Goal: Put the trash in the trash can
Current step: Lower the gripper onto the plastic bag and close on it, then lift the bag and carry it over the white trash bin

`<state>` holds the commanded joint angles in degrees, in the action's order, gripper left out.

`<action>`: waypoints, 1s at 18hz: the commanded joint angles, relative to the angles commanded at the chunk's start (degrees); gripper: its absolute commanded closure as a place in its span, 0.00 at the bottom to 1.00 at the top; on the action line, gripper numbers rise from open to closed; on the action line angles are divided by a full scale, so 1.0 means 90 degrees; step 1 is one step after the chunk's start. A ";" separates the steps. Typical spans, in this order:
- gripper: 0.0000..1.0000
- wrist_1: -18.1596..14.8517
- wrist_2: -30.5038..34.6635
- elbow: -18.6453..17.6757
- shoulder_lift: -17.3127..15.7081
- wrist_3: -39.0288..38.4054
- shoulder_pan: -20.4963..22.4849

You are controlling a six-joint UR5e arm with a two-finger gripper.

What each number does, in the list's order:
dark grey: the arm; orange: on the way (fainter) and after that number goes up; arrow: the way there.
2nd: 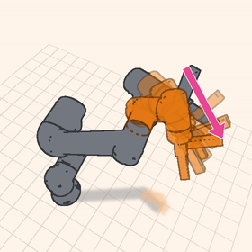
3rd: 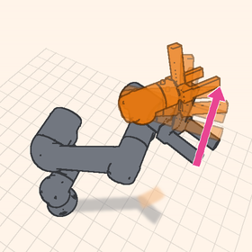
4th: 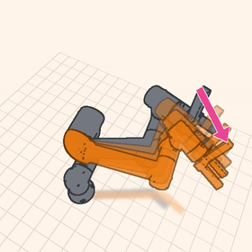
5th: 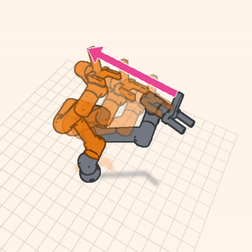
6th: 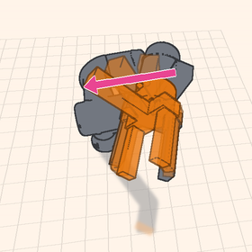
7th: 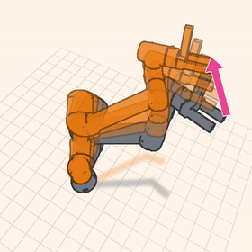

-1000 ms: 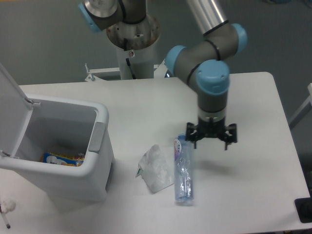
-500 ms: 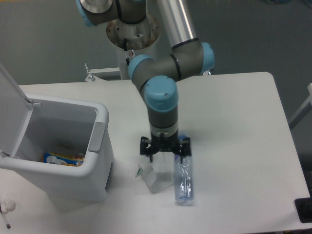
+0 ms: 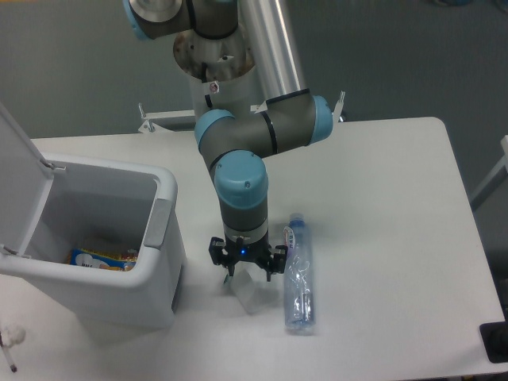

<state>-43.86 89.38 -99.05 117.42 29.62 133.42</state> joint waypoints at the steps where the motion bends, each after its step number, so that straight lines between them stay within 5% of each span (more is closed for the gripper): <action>1: 1.00 0.0000 0.0000 0.0010 0.0010 0.0000 0.0000; 8: 1.00 -0.0010 -0.0740 0.0341 -0.0127 -0.0078 0.0224; 13: 1.00 -0.0039 -0.1775 0.0458 -0.0702 -0.0204 0.0576; 18: 1.00 -0.0039 -0.2820 0.1024 -0.1132 -0.0829 0.0898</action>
<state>-44.21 64.00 -89.84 107.24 22.16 141.50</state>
